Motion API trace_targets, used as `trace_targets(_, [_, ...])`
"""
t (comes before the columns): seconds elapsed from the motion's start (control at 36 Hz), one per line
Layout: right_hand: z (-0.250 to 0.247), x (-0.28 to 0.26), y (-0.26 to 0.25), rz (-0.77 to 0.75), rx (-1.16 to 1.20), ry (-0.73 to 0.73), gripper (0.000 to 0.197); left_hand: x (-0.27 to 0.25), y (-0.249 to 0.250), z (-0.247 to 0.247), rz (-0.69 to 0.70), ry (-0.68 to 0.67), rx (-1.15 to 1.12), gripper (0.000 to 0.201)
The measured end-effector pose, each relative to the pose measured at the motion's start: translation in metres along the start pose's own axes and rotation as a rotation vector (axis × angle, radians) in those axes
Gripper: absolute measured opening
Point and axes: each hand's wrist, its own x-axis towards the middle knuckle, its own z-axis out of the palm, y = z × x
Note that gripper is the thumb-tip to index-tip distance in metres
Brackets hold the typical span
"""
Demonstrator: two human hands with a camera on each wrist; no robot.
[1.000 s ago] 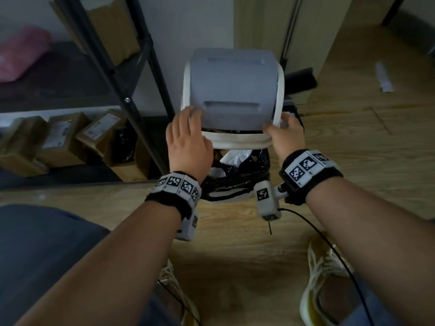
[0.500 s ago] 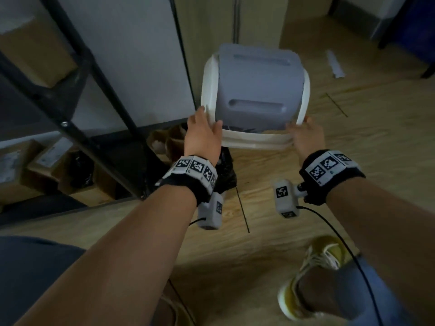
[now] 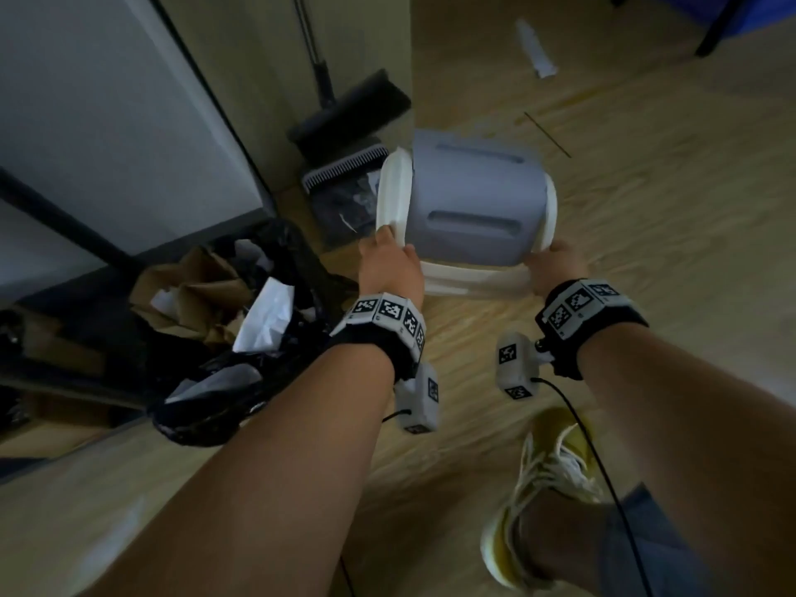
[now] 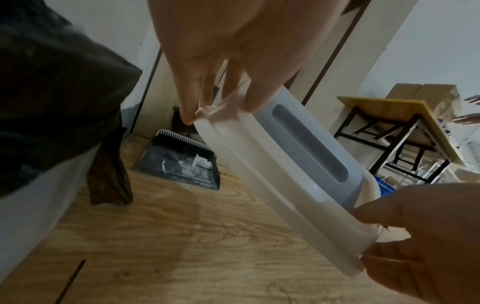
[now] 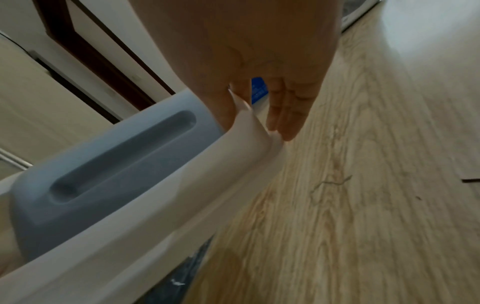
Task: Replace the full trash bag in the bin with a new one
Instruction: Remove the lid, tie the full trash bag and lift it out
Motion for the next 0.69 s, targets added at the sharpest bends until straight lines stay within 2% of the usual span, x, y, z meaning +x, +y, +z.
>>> trace_targets(0.14, [0.017,0.033,0.021,0.074,-0.103,0.005,0.029,0.006,-0.013,0.03,-0.096,-0.1,0.051,0.043])
trace_targets(0.31, [0.041,0.052,0.043,0.118,-0.226,-0.018,0.032,0.015,-0.036,0.058,-0.239,-0.239,0.009,0.045])
trace_targets(0.44, [0.054,0.053,0.059,0.126,-0.289,-0.026,0.033,0.022,-0.062,0.081,-0.28,-0.346,0.019,0.057])
trace_targets(0.58, [0.057,0.051,0.069,0.137,-0.343,-0.1,0.039,0.023,-0.07,0.092,-0.308,-0.437,-0.049,0.066])
trace_targets(0.69, [0.058,0.048,0.06,0.135,-0.412,-0.106,0.037,0.019,-0.063,0.095,-0.23,-0.497,-0.064,0.064])
